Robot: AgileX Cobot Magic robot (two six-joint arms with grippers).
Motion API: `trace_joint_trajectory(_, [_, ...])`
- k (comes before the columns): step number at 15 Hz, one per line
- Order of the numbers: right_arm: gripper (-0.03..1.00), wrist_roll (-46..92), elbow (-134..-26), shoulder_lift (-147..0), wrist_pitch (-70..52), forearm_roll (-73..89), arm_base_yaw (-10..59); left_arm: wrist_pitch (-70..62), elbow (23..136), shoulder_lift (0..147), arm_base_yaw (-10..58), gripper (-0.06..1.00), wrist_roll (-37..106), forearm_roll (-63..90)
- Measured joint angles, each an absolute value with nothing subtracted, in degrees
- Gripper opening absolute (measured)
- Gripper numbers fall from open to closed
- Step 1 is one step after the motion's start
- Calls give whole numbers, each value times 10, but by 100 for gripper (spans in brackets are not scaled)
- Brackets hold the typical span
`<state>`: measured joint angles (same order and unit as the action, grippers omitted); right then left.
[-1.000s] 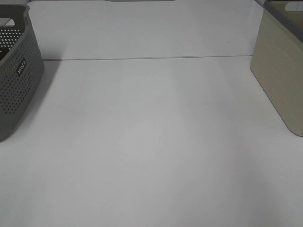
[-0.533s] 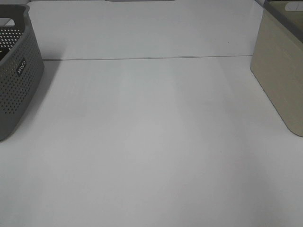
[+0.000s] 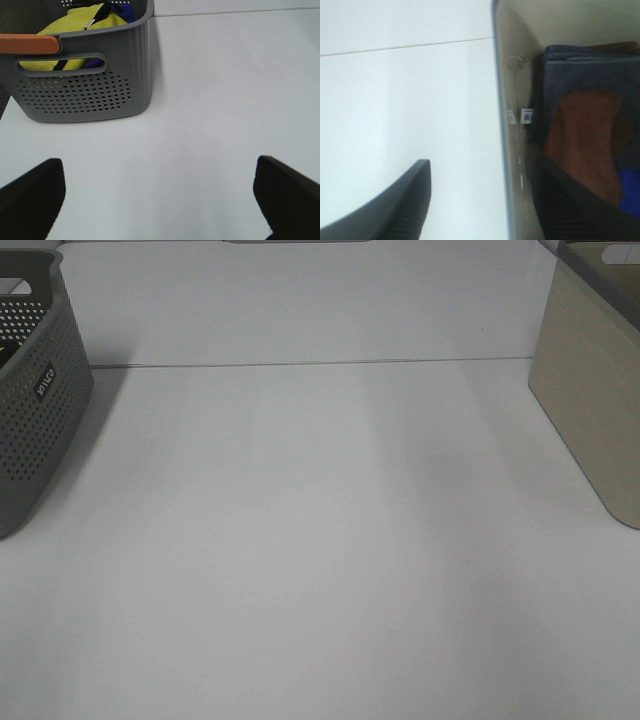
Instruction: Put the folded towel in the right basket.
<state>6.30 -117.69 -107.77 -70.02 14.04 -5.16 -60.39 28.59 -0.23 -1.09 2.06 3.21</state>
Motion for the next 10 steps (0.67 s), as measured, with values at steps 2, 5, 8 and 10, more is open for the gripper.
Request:
trace_joint_trajectory(2, [57,42,-1177,-1067,-700,115,5,-604,286,-2,-11,97,21,32])
trace_joint_trajectory(5, [57,10,-1173,-1040,-701,52,59,-604,286,-2,-11,97,21,32])
trace_joint_trajectory(8, [57,4,-1121,-982,-700,34,62,-604,286,-2,-11,97,21,32])
trace_joint_trajectory(10, [57,3,-980,-880,-699,26,62,-604,286,-2,-11,97,21,32])
